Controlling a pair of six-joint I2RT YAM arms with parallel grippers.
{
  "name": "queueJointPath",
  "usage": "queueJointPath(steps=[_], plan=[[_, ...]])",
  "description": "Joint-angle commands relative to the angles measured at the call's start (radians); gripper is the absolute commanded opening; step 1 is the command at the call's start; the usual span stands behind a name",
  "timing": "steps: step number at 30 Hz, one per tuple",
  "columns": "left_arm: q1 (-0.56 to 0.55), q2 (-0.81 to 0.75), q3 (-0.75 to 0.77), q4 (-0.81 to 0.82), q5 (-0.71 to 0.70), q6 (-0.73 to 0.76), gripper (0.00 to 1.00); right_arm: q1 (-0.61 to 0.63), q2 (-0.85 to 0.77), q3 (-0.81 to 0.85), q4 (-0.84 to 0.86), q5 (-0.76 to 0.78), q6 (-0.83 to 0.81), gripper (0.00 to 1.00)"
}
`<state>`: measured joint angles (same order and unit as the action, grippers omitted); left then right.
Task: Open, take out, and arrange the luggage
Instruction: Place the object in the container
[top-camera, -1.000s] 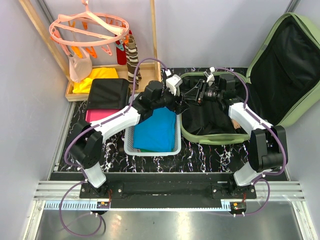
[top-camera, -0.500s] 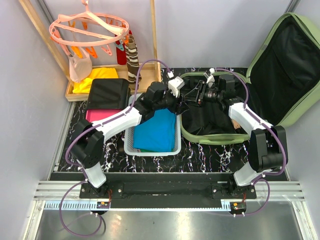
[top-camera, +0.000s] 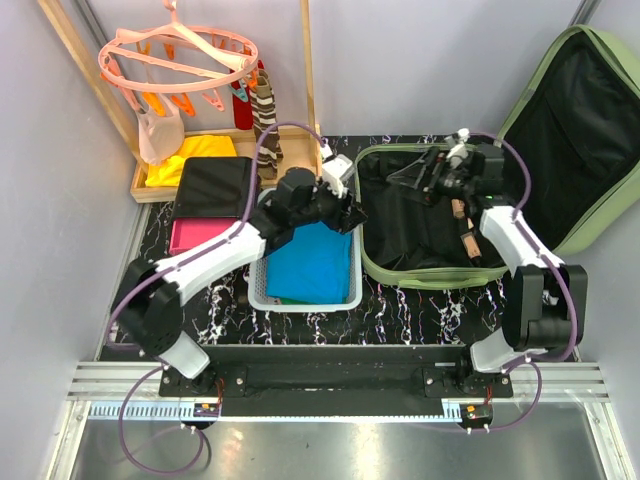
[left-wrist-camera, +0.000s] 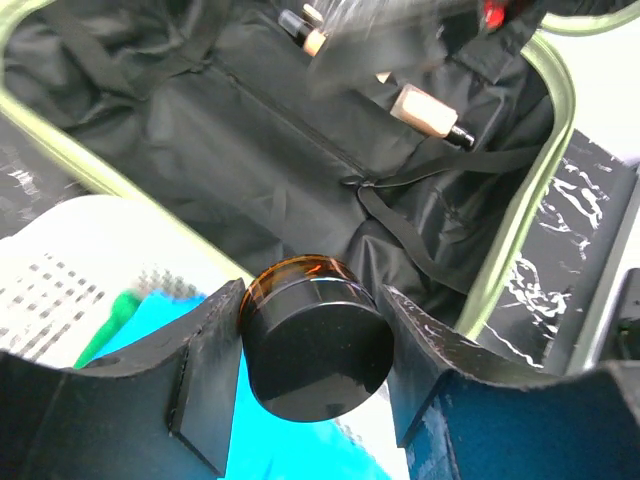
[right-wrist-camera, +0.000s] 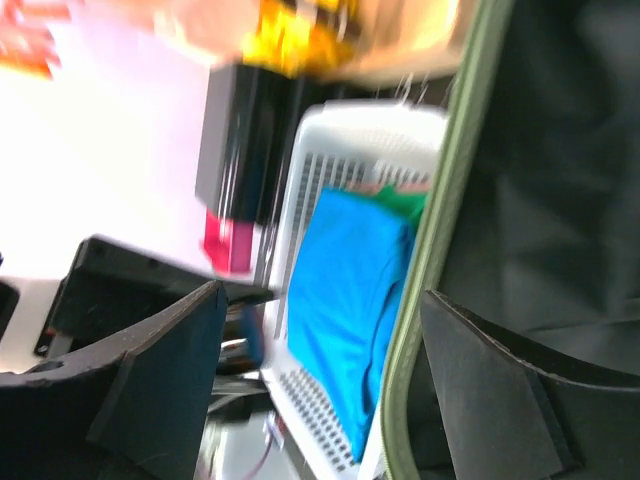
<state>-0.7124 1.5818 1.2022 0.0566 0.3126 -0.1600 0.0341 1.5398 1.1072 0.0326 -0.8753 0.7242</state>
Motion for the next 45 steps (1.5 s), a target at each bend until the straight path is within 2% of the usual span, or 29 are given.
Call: queueJointPath(steps=[1,4,6,7,10,13,22,39,45], plan=[[0.078,-0.187,0.045,-0.236,-0.09,-0.033,0.0,-0.059,-0.108,0.048,0.038,0.067,-0.011,0.87],[0.226,-0.258,0.098,-0.517,-0.05,-0.055,0.0,-0.059,-0.135,0.028,0.053,0.078,-0.019,0.87],[0.308,-0.319,0.077,-0.596,-0.093,-0.04,0.0,-0.059,-0.145,-0.007,0.065,0.082,-0.019,0.87],[0.327,-0.379,0.051,-0.66,-0.169,-0.027,0.0,-0.059,-0.148,-0.02,0.079,0.078,-0.014,0.87],[0.437,-0.443,0.007,-0.754,-0.248,0.01,0.0,-0.059,-0.155,-0.062,0.11,0.064,-0.003,0.87],[0.551,-0.482,-0.024,-0.785,-0.199,0.022,0.0,-0.059,-0.149,-0.093,0.156,0.038,0.017,0.87],[0.6,-0.451,-0.003,-0.863,-0.224,0.056,0.0,-0.059,-0.153,-0.13,0.222,-0.007,0.055,0.87],[0.671,-0.352,-0.041,-0.841,-0.196,0.096,0.0,-0.059,-0.176,-0.144,0.196,-0.021,0.034,0.87],[0.677,-0.322,-0.033,-0.841,-0.175,0.091,0.05,-0.059,-0.168,-0.135,0.179,-0.025,0.023,0.87]])
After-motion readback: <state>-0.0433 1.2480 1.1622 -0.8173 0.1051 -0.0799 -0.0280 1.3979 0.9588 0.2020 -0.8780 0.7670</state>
